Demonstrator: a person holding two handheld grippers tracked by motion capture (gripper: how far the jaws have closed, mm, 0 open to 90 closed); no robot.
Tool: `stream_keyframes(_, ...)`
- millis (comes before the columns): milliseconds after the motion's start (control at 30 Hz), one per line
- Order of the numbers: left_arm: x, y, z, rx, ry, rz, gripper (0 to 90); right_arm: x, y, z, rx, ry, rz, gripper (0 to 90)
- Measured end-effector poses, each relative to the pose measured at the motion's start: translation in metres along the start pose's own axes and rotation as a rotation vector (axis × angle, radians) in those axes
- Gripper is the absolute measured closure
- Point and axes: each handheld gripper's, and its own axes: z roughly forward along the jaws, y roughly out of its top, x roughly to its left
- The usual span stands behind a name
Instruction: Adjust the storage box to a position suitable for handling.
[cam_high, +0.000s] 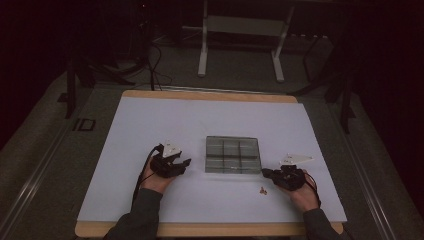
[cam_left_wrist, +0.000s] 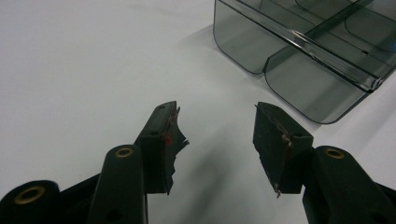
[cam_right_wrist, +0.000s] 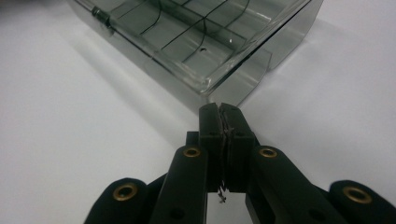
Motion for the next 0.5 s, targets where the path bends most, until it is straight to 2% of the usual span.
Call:
stream_keyframes(267, 0.0004, -0.0002, 0.0000, 0.000, 0.003, -0.002, 50.5, 0.0028, -0.0013, -0.0063, 0.001, 0.015, -0.017, 88.3)
stream_keyframes(500, 0.0007, -0.0003, 0.0001, 0.001, 0.008, 0.001, 50.5, 0.0073, -0.0013, -0.0053, 0.019, 0.051, -0.036, 86.1)
